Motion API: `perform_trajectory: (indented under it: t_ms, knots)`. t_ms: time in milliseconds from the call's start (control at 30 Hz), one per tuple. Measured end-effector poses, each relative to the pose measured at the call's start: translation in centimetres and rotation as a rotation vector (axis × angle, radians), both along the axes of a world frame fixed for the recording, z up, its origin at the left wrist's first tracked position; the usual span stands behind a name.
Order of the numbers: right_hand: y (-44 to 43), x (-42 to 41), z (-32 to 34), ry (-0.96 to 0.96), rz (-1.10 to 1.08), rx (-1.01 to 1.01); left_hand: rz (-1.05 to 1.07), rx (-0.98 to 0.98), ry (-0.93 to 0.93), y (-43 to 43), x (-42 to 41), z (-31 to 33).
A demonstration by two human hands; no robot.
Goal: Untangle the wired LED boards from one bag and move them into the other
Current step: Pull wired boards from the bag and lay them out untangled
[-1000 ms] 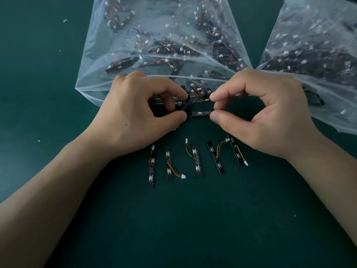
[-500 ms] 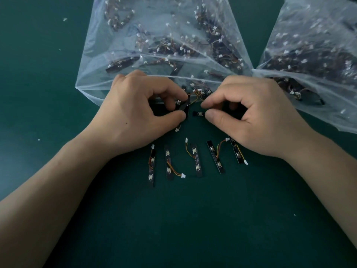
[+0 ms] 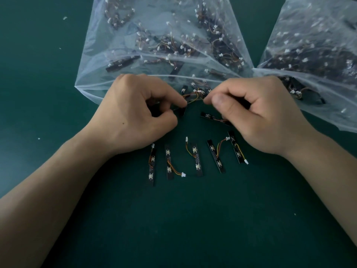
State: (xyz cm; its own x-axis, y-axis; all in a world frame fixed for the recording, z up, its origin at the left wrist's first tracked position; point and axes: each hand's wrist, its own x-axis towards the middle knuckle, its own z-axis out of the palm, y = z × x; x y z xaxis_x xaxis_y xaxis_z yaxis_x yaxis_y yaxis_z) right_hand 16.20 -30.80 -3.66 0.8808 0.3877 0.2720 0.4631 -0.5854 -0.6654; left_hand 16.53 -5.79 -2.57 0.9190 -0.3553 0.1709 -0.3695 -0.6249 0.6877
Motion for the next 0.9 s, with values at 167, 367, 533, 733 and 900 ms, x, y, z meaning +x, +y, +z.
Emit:
perform_trajectory:
  t_ms: [167,367,533,733,900]
  knots:
    - [-0.34,0.06,0.16,0.042,0.023,0.081,-0.041,0.038,0.01,-0.12,0.0,0.27]
    - [-0.4,0.11,0.22,0.059,0.079,0.106,0.016,-0.059,-0.014,0.07,0.05,0.53]
    - [-0.63,0.1,0.14,0.053,0.13,0.094,-0.003,0.047,-0.03,-0.06,0.1,0.37]
    - [-0.32,0.02,0.05,-0.001,0.089,0.026,-0.023,0.121,-0.038,-0.01,0.05,0.32]
    - [-0.13,0.04,0.1,-0.032,0.031,0.012,-0.021,0.165,-0.098,-0.14,-0.12,-0.22]
